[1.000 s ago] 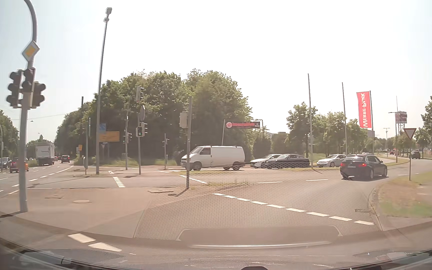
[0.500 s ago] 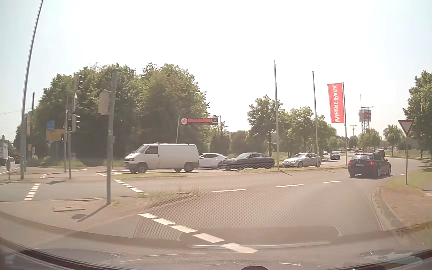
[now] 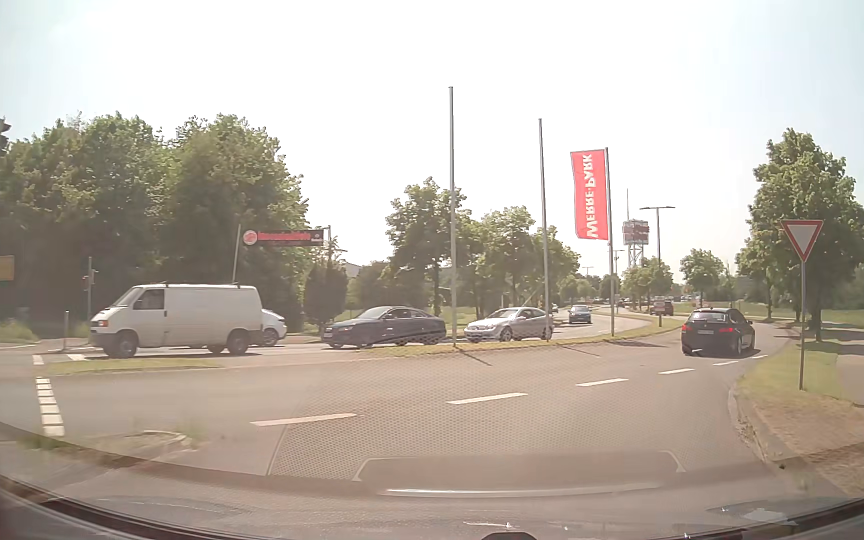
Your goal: Follow the waypoints while adhering to traffic rules and regulations
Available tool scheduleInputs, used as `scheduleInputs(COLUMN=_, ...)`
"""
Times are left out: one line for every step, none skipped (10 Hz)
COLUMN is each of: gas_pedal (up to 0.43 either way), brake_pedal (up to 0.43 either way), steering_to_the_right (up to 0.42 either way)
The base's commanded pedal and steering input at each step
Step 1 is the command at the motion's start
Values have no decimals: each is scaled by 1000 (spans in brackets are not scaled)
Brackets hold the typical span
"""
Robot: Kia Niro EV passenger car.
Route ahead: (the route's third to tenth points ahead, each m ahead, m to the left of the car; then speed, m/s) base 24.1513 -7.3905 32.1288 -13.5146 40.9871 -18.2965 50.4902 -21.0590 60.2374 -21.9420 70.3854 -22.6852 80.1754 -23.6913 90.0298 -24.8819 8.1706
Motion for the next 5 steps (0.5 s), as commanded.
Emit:
scheduleInputs(gas_pedal=287, brake_pedal=0, steering_to_the_right=198)
scheduleInputs(gas_pedal=287, brake_pedal=0, steering_to_the_right=199)
scheduleInputs(gas_pedal=287, brake_pedal=0, steering_to_the_right=199)
scheduleInputs(gas_pedal=287, brake_pedal=0, steering_to_the_right=196)
scheduleInputs(gas_pedal=287, brake_pedal=0, steering_to_the_right=192)
